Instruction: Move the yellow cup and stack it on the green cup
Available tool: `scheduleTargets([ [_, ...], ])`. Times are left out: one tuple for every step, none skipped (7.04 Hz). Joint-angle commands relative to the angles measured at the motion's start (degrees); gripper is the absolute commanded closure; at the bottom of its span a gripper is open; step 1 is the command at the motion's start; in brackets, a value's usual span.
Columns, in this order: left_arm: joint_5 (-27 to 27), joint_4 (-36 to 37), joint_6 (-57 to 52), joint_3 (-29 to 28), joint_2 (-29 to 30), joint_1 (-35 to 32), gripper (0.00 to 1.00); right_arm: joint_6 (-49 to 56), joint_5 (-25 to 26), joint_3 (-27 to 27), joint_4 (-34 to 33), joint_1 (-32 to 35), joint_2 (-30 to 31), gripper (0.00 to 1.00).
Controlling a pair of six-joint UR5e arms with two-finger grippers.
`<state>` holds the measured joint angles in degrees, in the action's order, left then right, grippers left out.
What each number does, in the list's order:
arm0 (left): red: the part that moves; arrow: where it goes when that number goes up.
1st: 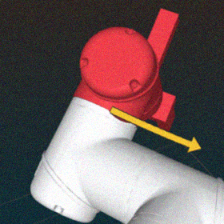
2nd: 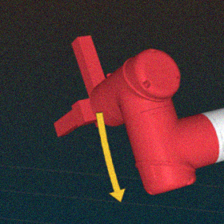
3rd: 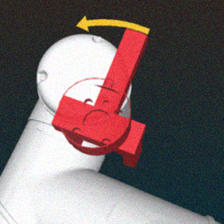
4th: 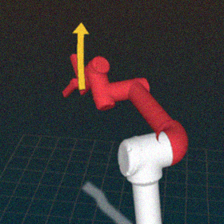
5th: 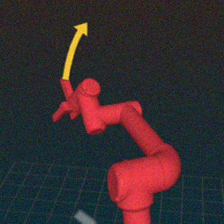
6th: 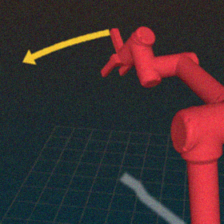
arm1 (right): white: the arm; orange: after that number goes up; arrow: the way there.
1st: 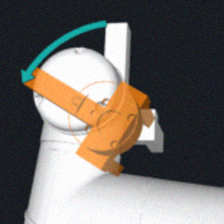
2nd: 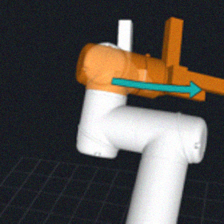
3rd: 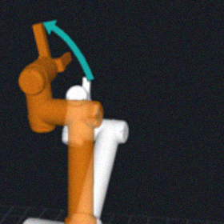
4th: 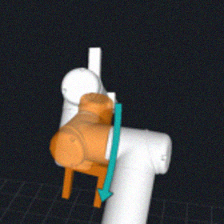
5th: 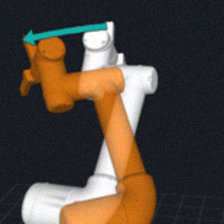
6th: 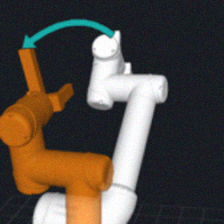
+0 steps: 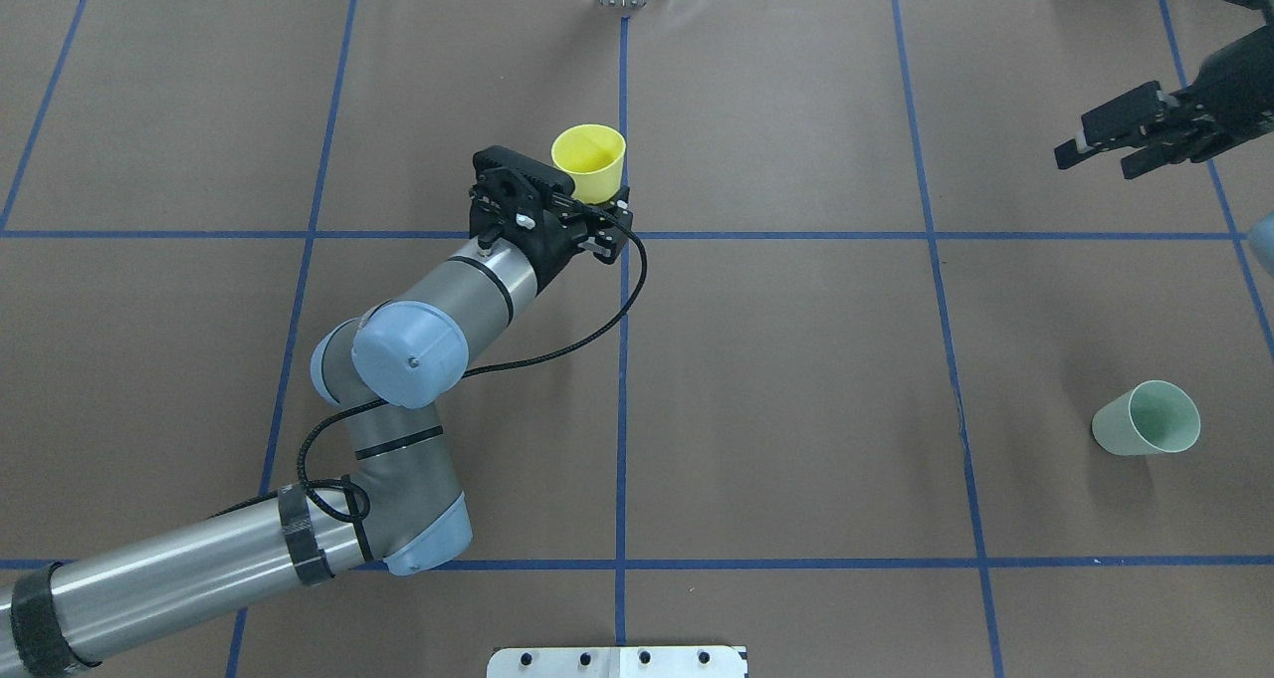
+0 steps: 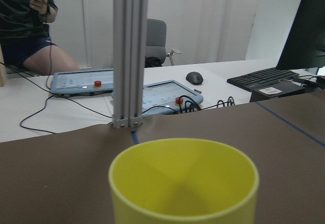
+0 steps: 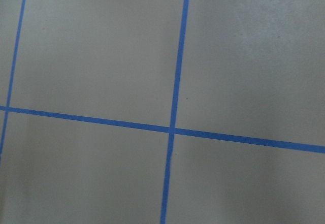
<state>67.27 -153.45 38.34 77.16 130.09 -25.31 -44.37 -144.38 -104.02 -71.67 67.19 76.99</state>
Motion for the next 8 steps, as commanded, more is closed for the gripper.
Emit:
scheduleTargets([
  [11.7,-3.0,-21.5,-2.4,2.8,-1.2,1.00,-13.2,1.4,0.0,0.0,-7.3,-7.4,0.00],
  [15.5,-4.8,-22.0,-2.5,2.7,-1.3,1.00,-15.1,1.9,0.0,0.0,-9.9,-9.2,0.01],
  [18.6,-6.8,-22.2,-2.4,2.6,-1.2,1.00,-18.4,3.3,0.3,0.0,-12.7,-11.2,0.01],
  [18.4,-6.3,-22.3,-2.8,2.4,-0.9,1.00,-20.6,7.7,0.7,0.0,-16.8,-12.8,0.01],
  [18.4,-6.3,-22.0,-3.2,2.5,0.1,1.00,-22.0,10.0,0.8,0.0,-18.7,-13.7,0.01],
  [18.2,-6.3,-22.0,-3.1,2.4,0.8,1.00,-22.0,10.1,0.8,-0.2,-19.1,-14.6,0.01],
  [18.2,-6.9,-21.6,-2.8,2.6,0.9,1.00,-22.8,10.9,1.1,-0.1,-20.4,-14.6,0.01],
  [18.4,-7.9,-21.7,-2.6,2.5,1.7,1.00,-23.6,11.7,1.1,0.1,-21.1,-14.7,0.01],
])
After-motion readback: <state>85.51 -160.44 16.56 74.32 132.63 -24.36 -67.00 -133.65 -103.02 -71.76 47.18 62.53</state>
